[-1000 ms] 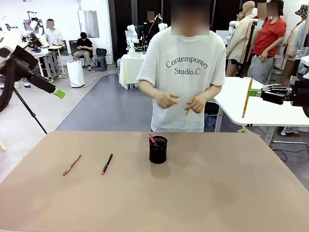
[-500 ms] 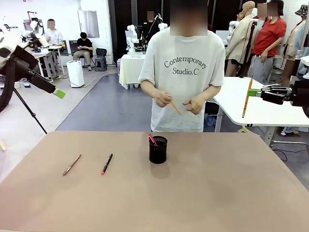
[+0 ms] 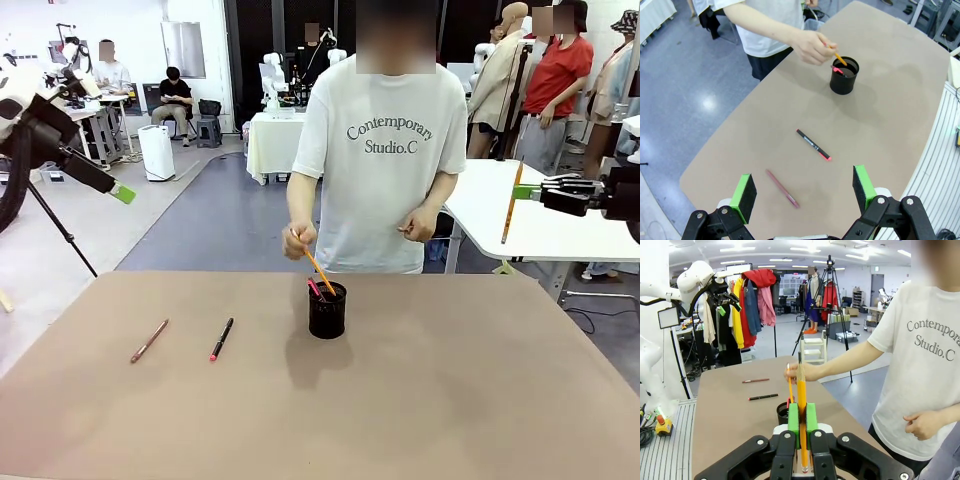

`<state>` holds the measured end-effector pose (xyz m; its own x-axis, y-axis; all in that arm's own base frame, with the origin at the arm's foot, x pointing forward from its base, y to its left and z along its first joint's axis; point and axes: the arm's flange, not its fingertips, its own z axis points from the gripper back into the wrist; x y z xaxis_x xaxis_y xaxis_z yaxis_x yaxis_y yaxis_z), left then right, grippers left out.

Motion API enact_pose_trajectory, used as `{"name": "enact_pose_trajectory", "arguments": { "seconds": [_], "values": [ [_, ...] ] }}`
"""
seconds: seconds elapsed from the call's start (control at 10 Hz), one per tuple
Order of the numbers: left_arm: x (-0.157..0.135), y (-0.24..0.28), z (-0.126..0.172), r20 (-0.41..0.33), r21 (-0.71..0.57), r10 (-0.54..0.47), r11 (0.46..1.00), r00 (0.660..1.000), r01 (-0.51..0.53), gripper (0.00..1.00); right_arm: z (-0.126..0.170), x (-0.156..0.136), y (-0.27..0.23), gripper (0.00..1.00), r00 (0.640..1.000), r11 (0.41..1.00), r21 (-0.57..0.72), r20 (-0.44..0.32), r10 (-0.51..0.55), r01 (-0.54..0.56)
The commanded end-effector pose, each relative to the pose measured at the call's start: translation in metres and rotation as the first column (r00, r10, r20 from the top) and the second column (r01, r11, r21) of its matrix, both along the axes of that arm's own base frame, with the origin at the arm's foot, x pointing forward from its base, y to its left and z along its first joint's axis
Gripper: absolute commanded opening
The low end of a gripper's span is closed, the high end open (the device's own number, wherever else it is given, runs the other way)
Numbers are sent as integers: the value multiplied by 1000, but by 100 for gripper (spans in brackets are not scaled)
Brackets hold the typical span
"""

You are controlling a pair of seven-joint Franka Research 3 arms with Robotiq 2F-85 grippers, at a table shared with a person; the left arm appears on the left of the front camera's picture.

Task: Place the pens into the pen holder.
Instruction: Pick up a writing instrument from the table and place it into the Pen holder.

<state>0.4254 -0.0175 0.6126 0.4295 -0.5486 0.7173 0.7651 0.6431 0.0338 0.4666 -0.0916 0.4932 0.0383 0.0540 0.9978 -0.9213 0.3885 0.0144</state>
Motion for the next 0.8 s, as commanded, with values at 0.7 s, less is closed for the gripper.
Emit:
{"name": "enact_pose_trajectory", "arguments": {
  "seconds": [0.7],
  "values": [
    [-1,1,1,2,-7,-10,1000,1000,10,100,2,0,2,0,1000,1000,0,3,6,-6]
  ]
}}
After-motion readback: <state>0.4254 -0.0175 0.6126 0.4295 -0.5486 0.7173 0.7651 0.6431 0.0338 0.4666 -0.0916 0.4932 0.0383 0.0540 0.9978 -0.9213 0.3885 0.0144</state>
